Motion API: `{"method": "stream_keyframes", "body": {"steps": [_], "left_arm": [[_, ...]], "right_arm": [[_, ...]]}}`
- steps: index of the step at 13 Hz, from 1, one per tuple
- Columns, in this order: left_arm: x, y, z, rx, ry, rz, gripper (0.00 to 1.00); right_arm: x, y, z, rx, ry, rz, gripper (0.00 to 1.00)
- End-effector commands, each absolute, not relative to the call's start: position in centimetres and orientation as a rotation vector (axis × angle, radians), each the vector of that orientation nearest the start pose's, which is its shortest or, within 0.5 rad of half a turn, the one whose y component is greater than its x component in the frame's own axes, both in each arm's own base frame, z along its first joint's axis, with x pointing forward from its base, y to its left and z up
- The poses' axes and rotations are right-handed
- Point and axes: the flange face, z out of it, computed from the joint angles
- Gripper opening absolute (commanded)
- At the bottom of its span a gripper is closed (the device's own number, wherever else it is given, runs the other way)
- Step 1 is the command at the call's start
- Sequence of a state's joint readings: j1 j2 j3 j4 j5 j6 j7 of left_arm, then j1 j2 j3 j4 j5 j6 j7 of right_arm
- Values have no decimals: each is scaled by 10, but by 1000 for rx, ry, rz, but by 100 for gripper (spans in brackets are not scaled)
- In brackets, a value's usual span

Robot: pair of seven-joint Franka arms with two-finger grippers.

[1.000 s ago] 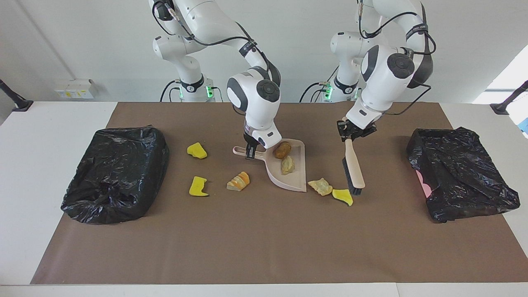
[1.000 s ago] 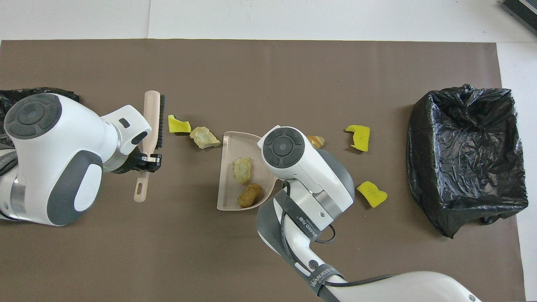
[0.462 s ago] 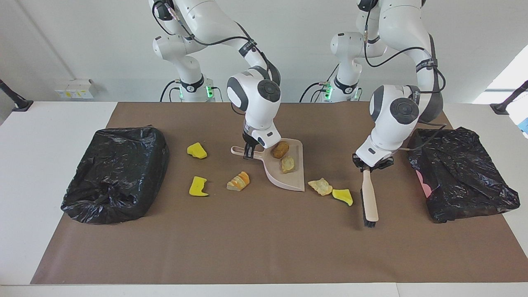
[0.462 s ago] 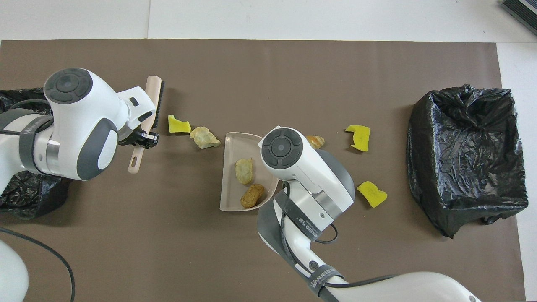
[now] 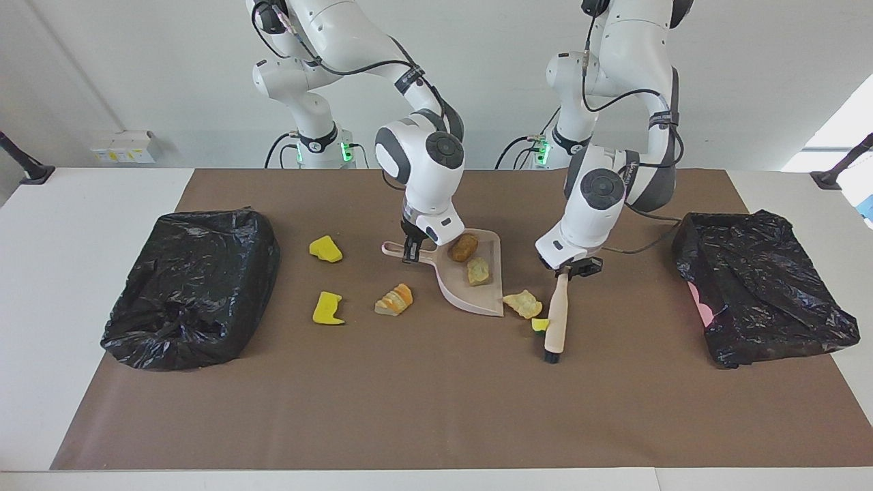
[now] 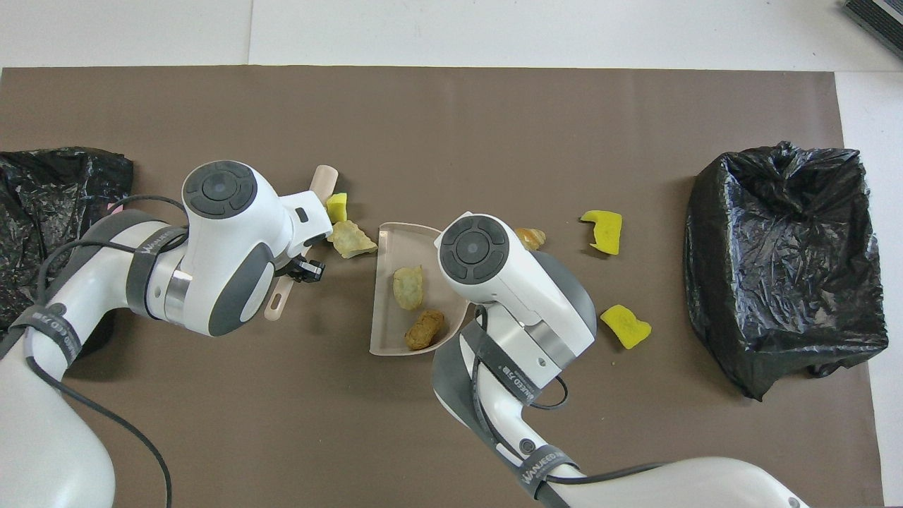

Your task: Sweep and dump trash in bin

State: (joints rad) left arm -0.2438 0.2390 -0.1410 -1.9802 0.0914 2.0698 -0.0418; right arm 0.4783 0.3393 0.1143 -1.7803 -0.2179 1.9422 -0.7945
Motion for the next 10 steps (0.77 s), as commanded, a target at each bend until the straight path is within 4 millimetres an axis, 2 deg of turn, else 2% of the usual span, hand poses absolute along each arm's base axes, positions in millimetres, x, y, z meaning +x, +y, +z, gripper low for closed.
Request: {"method": "stream_keyframes", "body": {"steps": [1,3,5,8,9,10], "left_arm": [[499,-228,335,-3026,673,256,0],[479,-250,338,-3046,695,358,0],[464,-263,348,-3076,698,439,0],[449,-266,385,-3149,662,503,0],[447,-268,396,-3200,622,503,0],[446,-272,403,-3267,509,510,0]], "right_arm": [[525,324,357,-2406,-2233,334,0],[526,320,353,-2411,-2224,326,0],[527,312,349,-2418,-2210,340,0],[531,305,349,-2410,-2217,324,0],[532,306,349,-2387,-2243,306,0],[533,306,348,-2382,-2246,301,0]]}}
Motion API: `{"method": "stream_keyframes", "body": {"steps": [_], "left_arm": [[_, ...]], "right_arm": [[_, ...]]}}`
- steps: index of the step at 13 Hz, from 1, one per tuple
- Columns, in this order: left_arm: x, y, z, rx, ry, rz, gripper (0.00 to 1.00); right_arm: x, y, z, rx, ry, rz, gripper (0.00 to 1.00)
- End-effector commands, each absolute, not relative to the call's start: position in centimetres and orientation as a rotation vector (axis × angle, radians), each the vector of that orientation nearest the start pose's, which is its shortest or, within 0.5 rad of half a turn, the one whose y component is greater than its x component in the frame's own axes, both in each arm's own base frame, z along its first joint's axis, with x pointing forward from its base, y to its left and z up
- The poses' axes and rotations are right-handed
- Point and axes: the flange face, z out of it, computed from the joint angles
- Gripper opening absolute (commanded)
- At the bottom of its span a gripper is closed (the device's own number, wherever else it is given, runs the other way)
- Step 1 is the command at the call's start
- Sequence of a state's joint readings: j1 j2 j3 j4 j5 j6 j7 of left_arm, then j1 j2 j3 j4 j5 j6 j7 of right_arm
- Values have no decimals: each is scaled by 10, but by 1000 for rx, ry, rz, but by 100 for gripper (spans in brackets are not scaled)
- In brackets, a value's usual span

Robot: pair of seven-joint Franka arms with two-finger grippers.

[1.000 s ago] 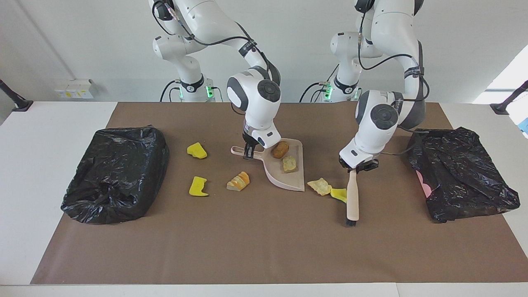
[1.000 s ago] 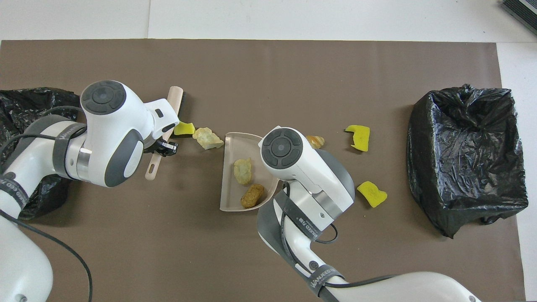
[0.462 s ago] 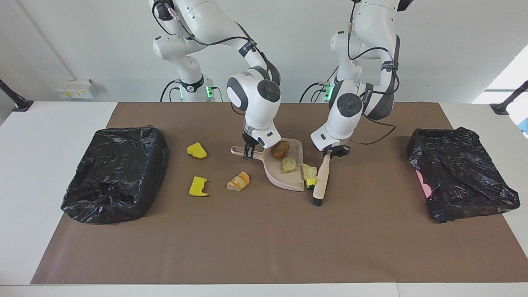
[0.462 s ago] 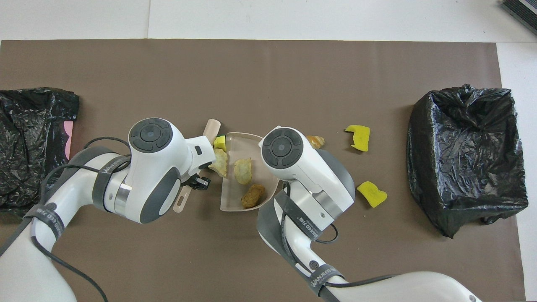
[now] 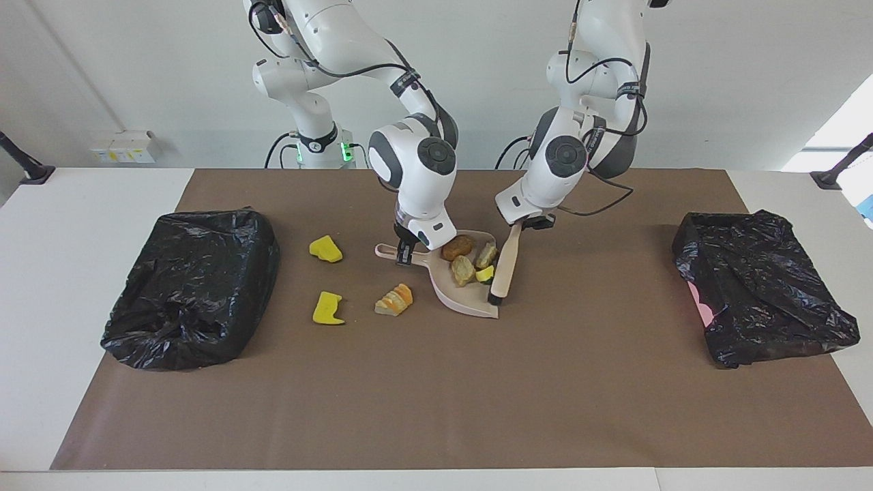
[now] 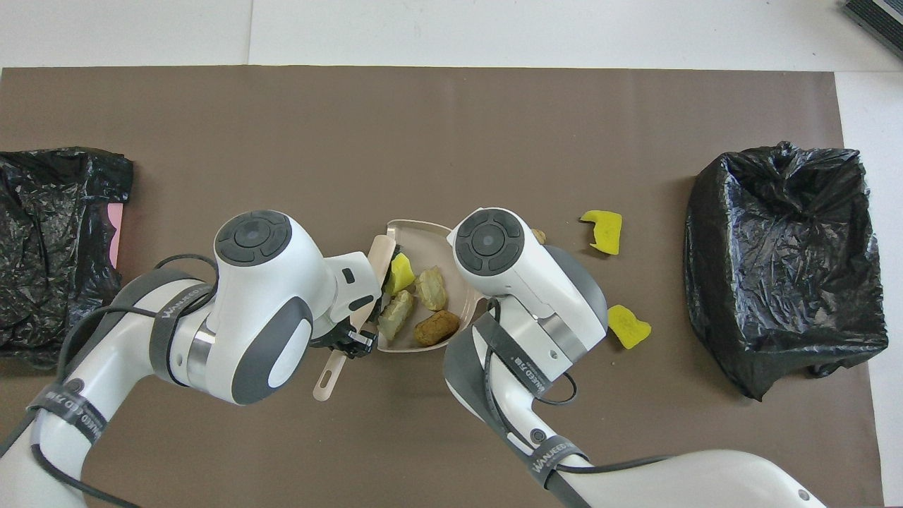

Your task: Sweep and dump trash in bin

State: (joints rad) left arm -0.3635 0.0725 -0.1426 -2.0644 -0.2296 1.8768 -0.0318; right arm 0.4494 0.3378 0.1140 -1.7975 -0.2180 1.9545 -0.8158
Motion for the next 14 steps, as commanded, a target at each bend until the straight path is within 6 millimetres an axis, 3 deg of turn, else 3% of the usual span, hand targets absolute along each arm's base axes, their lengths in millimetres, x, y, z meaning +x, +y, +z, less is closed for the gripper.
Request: {"method": "stream_keyframes", "body": {"steps": [1,3,7,10,12,14], "left_arm": [[447,-276,405,-3309,342,524,0],[445,-284,406,-3319,306,495,0],[447,-285,406,-3329,278,476,0],[455,-278,406,-3338,191,459,0],[468,-276,429,-3347,208,386,0],[481,-252,447,-3323,159,328,0]], "right_arm": [[536,303,348,-2385,-2242,299,0],[541,299,350,-2398,-2221,263,0],[553,286,355,-2436,-2159,203,0],[557,287,356,-2409,-2149,138,0],[556,292,355,-2361,-2208,107,0],[555,300,347,-2349,-2226,108,0]]}}
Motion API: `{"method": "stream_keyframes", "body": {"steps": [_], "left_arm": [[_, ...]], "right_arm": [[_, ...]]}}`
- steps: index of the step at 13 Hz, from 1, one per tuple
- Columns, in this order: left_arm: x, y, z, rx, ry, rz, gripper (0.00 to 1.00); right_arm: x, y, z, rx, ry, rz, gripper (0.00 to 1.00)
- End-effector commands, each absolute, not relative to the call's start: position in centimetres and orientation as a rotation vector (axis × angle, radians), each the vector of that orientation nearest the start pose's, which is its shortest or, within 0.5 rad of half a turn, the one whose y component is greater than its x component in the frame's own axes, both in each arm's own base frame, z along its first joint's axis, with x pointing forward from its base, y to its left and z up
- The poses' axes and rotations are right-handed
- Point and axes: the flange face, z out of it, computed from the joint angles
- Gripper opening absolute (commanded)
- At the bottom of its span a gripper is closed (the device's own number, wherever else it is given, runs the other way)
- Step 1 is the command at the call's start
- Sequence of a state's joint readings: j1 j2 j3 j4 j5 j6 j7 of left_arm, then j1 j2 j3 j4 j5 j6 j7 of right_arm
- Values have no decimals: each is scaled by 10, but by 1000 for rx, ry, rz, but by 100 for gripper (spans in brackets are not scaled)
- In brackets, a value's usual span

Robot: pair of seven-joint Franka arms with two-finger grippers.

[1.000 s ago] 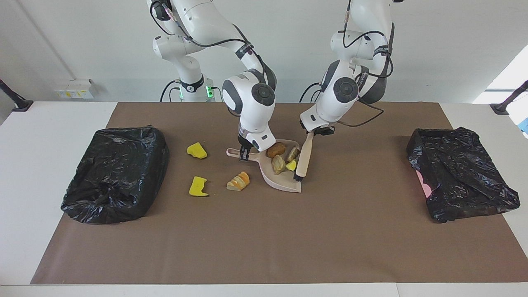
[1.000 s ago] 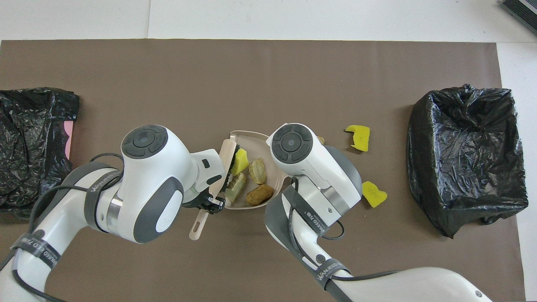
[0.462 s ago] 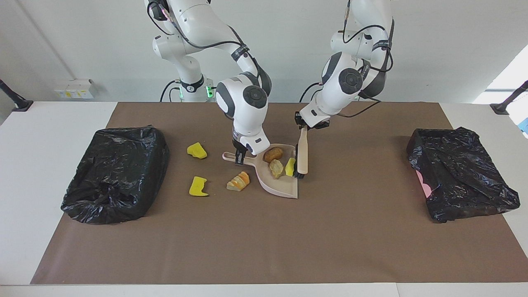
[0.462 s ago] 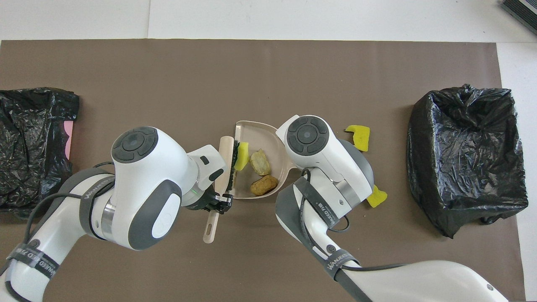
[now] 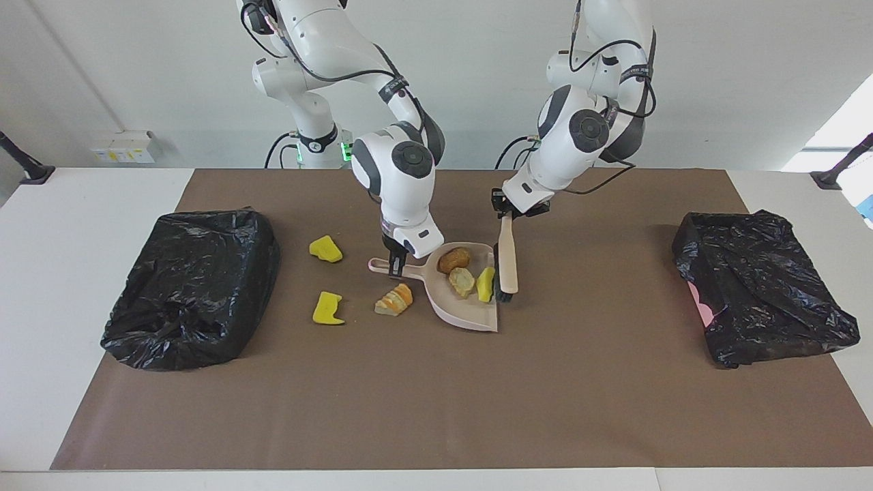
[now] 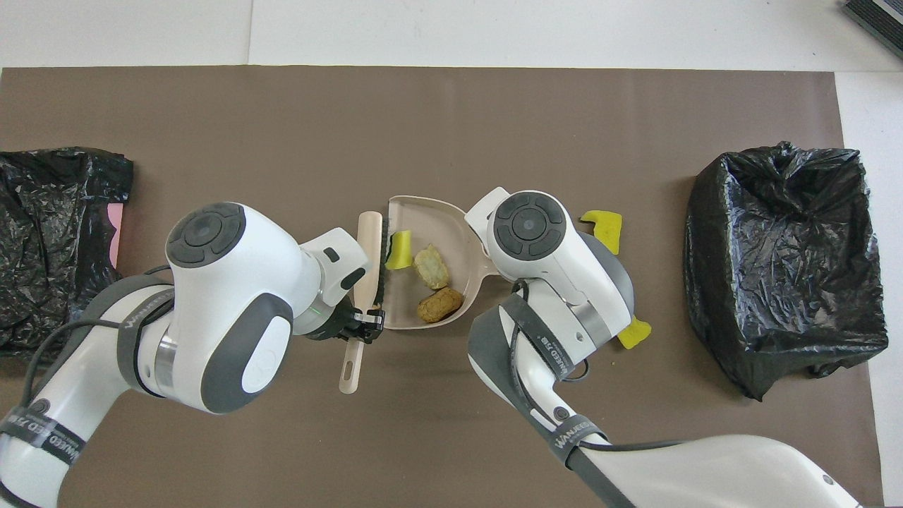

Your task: Sweep and dump trash in bin

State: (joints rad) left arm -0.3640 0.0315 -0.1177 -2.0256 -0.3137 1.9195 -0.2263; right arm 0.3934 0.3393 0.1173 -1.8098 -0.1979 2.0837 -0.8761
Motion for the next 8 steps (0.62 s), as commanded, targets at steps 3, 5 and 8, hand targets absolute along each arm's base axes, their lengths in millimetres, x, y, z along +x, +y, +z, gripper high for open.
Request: {"method": "stream_keyframes", "body": {"steps": [3,5,8], "left_arm": [[487,-207,442,-3248,-91,344,0],[471,-184,410,-3215,-128,426,0],[447,-176,385,-3189,-137,467,0]], "right_arm": [[547,322,343,-2316,-2274,107,0],[545,325,342,-2306,-2298,119,0],[540,322,342,-2297,-2348,243,0]]}}
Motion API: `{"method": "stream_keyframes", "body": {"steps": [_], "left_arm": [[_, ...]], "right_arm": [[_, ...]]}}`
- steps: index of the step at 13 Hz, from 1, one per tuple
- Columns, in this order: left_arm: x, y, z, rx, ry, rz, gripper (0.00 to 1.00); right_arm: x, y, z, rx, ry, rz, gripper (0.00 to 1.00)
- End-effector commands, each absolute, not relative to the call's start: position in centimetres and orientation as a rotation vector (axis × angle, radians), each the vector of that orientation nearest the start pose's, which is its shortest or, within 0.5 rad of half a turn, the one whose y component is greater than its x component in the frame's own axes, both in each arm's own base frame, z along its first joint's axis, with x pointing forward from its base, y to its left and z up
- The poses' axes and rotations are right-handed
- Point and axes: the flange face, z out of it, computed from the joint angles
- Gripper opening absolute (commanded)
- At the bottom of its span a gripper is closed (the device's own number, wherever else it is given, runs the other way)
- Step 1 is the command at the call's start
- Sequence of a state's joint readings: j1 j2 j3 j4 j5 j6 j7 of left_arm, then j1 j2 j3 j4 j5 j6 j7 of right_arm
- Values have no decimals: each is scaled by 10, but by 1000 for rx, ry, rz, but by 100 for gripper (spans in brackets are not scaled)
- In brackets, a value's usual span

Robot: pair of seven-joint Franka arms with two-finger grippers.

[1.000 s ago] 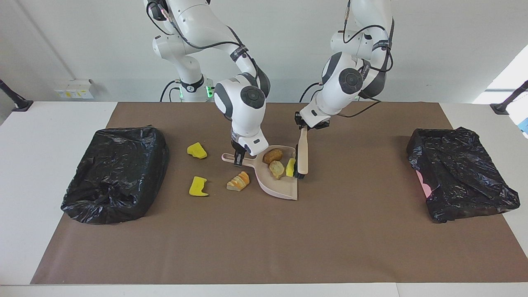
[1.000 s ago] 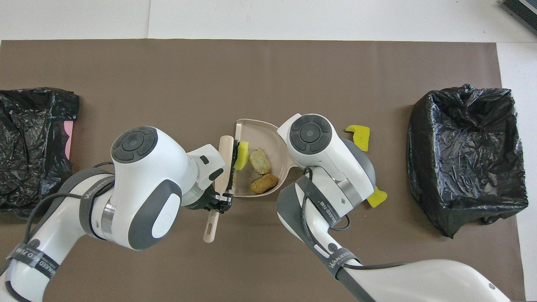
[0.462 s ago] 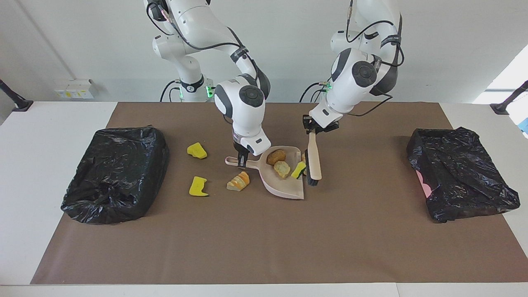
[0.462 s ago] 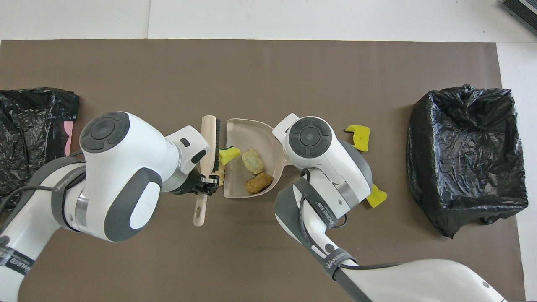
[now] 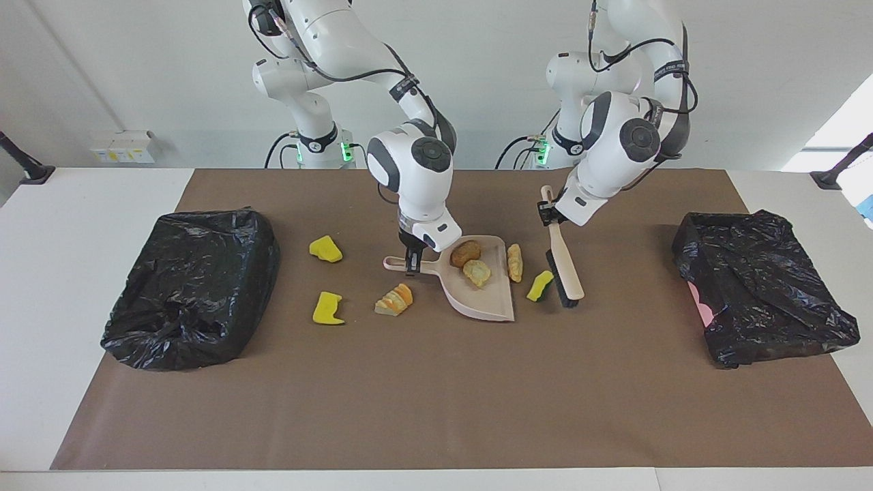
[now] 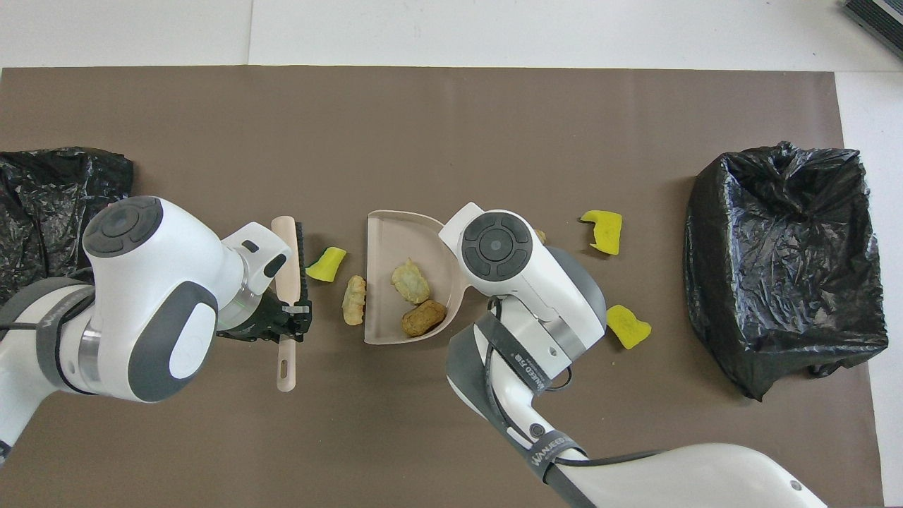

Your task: Sweep and dump trash in bin

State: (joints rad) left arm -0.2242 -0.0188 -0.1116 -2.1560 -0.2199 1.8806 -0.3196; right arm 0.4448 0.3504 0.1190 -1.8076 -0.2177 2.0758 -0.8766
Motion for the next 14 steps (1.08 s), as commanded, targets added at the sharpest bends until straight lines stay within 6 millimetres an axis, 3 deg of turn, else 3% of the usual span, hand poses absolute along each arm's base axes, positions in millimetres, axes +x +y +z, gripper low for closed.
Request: {"method": "stream_keyframes", "body": {"steps": [1,3,6,8,10,12,14], "left_arm": [[436,-173,371,-3178,-150,475,0],[432,-178,364,-3200,-140,392,0],[416,-219,358,-3205,-13,396,0],[401,-247,361,-3236,51,421,0],[383,-278,366,-3251,186,432,0],[375,-290,369,-3284,201,471,0],[379,-291,378,-3300,197,476,0]], "right_arm": [[539,321,343,-2297,-2354,266,0],[537,323,343,-2294,-2358,274,0],[537,328,342,-2330,-2326,241,0],[527,348,335,-2366,-2299,210,0],[528,353,330,-2382,-2278,183,0],[529,352,329,-2390,-2269,169,0],[533,347,330,-2398,-2263,166,0]]}}
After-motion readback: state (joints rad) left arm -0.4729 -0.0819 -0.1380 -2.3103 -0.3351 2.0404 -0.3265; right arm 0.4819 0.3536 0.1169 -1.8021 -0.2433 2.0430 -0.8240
